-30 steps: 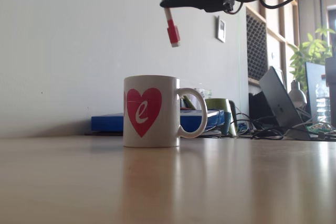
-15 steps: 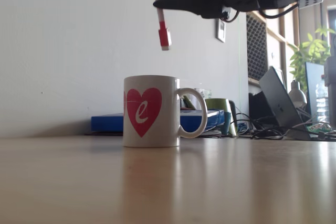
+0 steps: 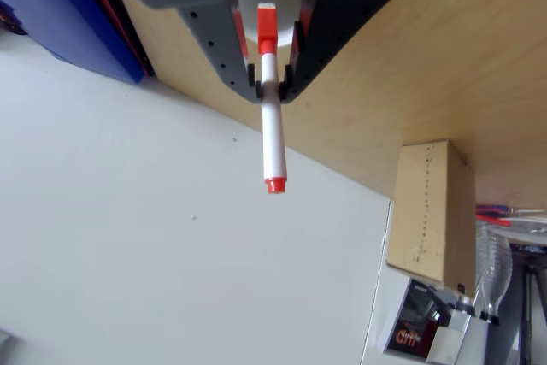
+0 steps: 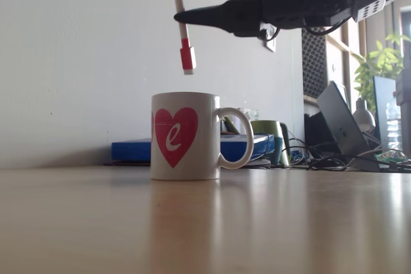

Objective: Grab the pen and place it in the cup.

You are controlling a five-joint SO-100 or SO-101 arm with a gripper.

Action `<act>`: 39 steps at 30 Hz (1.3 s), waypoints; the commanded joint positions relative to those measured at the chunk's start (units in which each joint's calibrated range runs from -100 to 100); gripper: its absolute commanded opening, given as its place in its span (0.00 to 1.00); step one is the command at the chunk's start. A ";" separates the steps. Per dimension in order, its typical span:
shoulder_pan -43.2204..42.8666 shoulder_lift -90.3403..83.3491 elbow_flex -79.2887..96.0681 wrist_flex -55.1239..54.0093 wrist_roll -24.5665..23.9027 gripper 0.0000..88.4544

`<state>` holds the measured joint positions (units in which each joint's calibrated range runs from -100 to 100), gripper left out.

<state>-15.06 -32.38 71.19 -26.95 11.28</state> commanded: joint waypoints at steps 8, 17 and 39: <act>3.83 4.16 -5.05 -2.60 -0.09 0.01; 6.59 6.49 -7.95 -2.51 -0.09 0.01; 5.92 5.91 -7.95 -0.36 -0.04 0.30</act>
<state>-9.08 -25.89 65.87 -27.12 11.28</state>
